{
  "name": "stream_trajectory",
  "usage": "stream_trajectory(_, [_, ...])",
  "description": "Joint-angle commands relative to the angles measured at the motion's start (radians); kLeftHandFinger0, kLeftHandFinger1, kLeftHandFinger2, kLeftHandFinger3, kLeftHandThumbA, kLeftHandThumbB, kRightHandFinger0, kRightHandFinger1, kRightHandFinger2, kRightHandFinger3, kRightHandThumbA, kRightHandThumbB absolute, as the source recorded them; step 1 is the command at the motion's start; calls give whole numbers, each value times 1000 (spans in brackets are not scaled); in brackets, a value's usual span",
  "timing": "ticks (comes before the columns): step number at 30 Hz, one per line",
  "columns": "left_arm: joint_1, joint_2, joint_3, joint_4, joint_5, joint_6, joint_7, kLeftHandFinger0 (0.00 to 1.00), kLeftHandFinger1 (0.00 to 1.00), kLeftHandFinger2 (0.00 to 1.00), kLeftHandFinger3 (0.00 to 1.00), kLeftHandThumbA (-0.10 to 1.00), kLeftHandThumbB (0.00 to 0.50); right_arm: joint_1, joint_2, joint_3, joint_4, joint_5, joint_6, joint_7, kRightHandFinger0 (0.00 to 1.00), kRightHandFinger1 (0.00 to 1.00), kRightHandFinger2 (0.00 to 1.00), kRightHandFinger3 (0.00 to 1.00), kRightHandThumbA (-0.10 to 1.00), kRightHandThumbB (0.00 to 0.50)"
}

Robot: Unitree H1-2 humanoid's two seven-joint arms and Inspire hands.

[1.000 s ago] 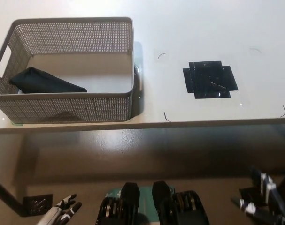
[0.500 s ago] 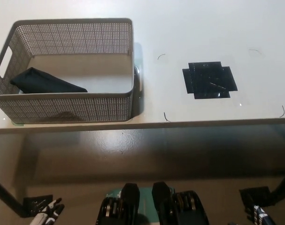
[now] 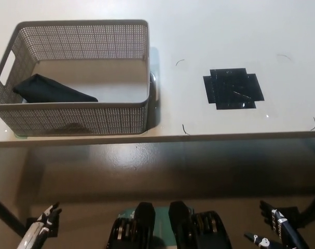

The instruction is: Use the right hand to pick up the pencil case on the right hand side and put it into a grey container on the left side

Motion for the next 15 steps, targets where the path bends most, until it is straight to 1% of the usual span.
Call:
stream_trajectory(1, [-12, 7, 7, -18, -42, -37, -5, 1000, 1000, 1000, 1000, 1000, 340, -7, -16, 0, -14, 11, -44, -4, 1000, 1000, 1000, 1000, 1000, 302])
stream_trajectory(5, [-18, 7, 11, -12, -74, -27, -19, 1000, 1000, 1000, 1000, 1000, 341, -9, -18, 2, -22, 10, -41, -2, 1000, 1000, 1000, 1000, 1000, 302])
stream_trajectory(6, [-21, 5, 15, -7, -94, -27, -29, 1000, 1000, 1000, 1000, 1000, 325, -10, -18, 2, -22, 12, -42, 1, 1000, 1000, 1000, 1000, 1000, 291])
stream_trajectory(7, [-24, 2, 21, -5, -109, -18, -33, 1000, 1000, 1000, 1000, 1000, 325, -12, -20, 4, -23, 8, -40, 1, 1000, 1000, 1000, 1000, 1000, 288])
stream_trajectory(8, [-26, -2, 29, -5, -138, -8, -45, 1000, 1000, 1000, 1000, 1000, 352, -14, -20, 4, -25, 7, -36, 0, 1000, 1000, 1000, 1000, 1000, 286])
stream_trajectory(9, [-28, -6, 38, -5, -170, 3, -60, 1000, 1000, 1000, 1000, 1000, 363, -15, -20, 4, -25, 7, -34, 0, 1000, 1000, 1000, 1000, 1000, 285])
stream_trajectory(10, [-30, -17, 56, -6, -233, 27, -87, 1000, 1000, 1000, 1000, 1000, 360, -16, -20, 3, -22, 9, -36, 0, 1000, 1000, 1000, 1000, 1000, 283])
stream_trajectory(11, [-28, -26, 70, -20, -277, 62, -103, 1000, 1000, 1000, 1000, 1000, 373, -17, -21, 3, -21, 8, -34, -1, 1000, 1000, 1000, 1000, 1000, 281])
stream_trajectory(13, [-20, -47, 102, -56, -374, 152, -130, 1000, 1000, 1000, 1000, 1000, 385, -18, -22, 3, -23, 6, -28, -2, 1000, 1000, 1000, 1000, 1000, 283])
stream_trajectory(14, [-18, -55, 118, -67, -407, 180, -133, 1000, 1000, 1000, 1000, 1000, 374, -21, -21, 1, -17, 12, -34, 1, 1000, 1000, 1000, 1000, 1000, 281])
stream_trajectory(15, [-19, -62, 132, -69, -442, 200, -148, 1000, 1000, 1000, 1000, 1000, 344, -23, -19, -2, -15, 22, -31, 7, 1000, 1000, 1000, 1000, 1000, 281])
